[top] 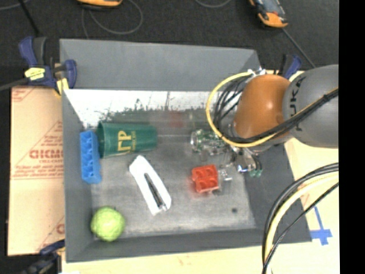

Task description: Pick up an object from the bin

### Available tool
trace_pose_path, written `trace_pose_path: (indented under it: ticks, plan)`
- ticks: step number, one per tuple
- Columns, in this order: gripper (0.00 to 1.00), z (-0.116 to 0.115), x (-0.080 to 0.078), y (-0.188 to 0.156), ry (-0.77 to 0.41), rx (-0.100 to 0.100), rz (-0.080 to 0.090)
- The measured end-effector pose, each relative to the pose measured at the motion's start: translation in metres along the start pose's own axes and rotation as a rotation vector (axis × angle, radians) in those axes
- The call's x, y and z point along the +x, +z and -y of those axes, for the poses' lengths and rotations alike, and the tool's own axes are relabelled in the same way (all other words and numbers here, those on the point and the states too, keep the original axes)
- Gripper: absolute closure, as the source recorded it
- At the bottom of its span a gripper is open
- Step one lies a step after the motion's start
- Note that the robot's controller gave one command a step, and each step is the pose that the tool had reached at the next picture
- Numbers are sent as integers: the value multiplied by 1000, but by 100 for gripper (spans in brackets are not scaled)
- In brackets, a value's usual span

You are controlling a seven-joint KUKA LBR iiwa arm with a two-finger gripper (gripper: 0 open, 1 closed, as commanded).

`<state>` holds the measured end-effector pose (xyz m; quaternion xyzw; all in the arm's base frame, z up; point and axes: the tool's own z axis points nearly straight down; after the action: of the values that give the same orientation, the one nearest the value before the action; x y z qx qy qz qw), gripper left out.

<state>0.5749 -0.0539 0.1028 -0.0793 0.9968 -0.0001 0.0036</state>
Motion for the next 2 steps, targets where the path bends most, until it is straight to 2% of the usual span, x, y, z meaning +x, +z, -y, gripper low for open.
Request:
trace_pose_path:
  ticks: [1,2]
  plan:
    - [0,-3,4,19,-57,1,-4]
    - [100,-14,4,32,-69,0,-4]
